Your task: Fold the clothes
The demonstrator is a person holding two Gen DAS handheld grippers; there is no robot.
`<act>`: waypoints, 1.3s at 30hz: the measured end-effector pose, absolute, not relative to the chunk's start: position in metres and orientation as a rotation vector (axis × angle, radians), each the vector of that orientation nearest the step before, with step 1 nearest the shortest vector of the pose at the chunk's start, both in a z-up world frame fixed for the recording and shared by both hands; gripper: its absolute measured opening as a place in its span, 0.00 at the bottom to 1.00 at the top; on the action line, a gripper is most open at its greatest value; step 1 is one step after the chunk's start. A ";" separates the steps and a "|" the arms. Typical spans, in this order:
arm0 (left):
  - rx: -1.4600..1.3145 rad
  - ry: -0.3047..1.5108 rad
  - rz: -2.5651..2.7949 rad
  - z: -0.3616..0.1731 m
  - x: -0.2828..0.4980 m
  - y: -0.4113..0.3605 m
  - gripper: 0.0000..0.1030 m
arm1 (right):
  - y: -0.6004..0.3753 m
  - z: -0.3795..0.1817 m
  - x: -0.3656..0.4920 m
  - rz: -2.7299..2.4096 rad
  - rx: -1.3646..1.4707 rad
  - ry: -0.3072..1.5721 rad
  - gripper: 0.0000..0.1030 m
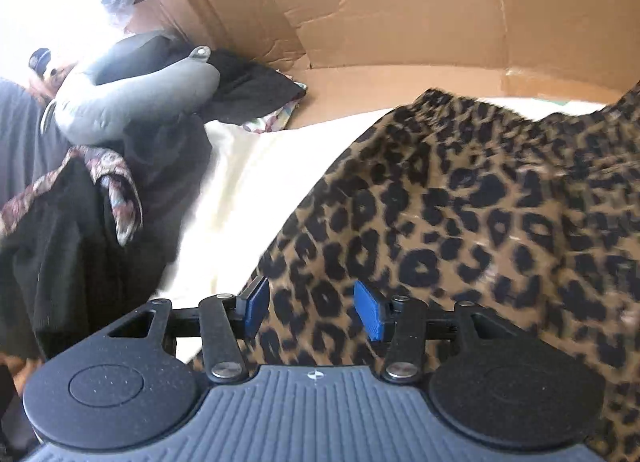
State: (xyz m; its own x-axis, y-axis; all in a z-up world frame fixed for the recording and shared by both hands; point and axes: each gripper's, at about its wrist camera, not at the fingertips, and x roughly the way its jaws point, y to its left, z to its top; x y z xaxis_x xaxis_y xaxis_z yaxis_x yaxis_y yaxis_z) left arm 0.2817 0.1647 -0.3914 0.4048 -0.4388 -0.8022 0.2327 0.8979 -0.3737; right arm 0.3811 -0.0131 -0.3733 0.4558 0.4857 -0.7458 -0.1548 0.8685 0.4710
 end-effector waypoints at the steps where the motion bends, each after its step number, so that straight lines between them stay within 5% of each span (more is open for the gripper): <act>1: -0.225 1.078 -0.426 -0.392 0.282 0.166 0.07 | -0.010 -0.381 0.387 0.403 0.378 1.037 0.53; 18: -0.336 1.064 -0.440 -0.379 0.270 0.171 0.07 | 0.019 -0.391 0.421 0.495 0.461 1.006 0.52; 39: -0.519 1.080 -0.591 -0.363 0.287 0.144 0.07 | 0.041 -0.351 0.261 0.643 0.195 1.001 0.59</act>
